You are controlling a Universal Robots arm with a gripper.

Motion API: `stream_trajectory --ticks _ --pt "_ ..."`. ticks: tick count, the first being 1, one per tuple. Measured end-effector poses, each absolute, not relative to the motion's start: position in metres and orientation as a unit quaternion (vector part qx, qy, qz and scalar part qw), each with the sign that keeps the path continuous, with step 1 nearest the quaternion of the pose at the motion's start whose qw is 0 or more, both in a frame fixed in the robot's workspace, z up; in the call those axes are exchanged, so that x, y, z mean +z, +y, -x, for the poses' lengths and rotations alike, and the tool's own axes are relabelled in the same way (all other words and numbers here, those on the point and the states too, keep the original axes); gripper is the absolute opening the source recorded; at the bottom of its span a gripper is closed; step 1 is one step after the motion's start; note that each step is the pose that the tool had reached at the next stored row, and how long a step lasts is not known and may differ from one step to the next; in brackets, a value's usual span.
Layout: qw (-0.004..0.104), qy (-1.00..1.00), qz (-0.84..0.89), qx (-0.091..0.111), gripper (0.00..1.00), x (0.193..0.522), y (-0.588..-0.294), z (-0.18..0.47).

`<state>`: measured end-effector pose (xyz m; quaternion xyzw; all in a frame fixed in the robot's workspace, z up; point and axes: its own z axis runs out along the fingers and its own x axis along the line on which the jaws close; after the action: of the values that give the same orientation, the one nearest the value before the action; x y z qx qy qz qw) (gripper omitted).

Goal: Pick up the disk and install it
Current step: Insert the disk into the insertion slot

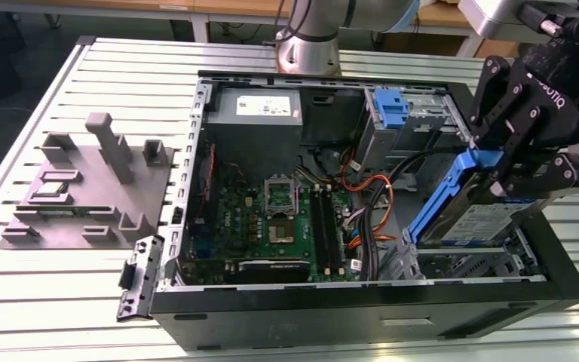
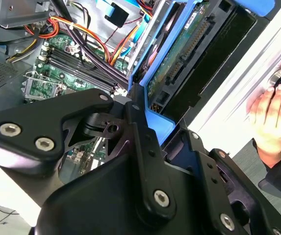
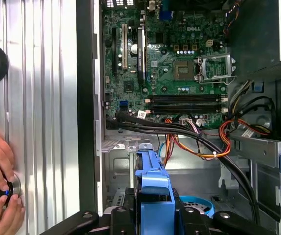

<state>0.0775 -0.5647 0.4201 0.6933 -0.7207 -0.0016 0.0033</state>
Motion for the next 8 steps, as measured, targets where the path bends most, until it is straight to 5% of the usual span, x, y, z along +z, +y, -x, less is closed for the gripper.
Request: stream_trajectory --ticks 8 --pt "0.003 -0.721 -0.693 -0.002 0.36 0.4197 -0.5647 -0.0776"
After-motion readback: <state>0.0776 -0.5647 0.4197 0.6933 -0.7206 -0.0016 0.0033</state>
